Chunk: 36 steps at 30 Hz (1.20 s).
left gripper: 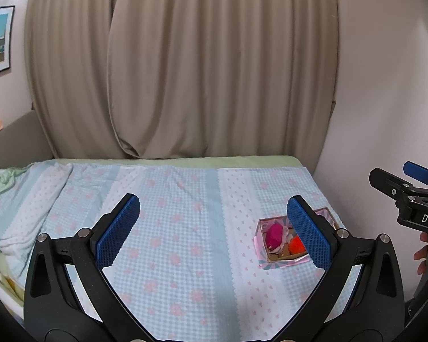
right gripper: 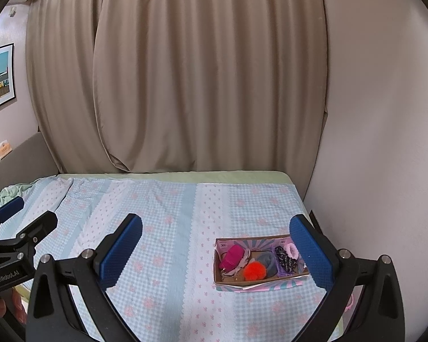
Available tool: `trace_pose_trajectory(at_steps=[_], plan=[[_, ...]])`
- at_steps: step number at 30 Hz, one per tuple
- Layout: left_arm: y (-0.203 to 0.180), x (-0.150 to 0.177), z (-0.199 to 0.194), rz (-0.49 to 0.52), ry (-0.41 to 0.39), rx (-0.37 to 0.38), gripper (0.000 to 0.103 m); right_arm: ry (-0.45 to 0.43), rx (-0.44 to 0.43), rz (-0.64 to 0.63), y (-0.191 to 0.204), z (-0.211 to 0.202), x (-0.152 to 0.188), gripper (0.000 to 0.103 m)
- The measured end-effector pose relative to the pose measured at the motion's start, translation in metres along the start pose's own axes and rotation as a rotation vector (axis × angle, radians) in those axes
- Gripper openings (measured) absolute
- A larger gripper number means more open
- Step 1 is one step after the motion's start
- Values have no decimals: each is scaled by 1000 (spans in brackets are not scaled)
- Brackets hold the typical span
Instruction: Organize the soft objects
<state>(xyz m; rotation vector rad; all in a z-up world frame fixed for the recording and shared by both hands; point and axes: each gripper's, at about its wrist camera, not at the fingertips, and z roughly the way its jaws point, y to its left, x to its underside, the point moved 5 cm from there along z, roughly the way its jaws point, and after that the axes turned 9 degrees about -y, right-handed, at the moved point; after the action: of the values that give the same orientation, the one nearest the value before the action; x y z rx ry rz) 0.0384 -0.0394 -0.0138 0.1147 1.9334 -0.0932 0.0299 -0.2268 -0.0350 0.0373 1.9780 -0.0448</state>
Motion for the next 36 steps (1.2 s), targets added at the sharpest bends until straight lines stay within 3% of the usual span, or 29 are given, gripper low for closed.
trace_pose_trajectory(at_steps=[25,36], plan=[[12,2,17,-9,20,0,103,-2,12,-3,0,5,-4,103],[24,1,37,-3,-7,-3,103,32,32,-3,16,32,-1,103]])
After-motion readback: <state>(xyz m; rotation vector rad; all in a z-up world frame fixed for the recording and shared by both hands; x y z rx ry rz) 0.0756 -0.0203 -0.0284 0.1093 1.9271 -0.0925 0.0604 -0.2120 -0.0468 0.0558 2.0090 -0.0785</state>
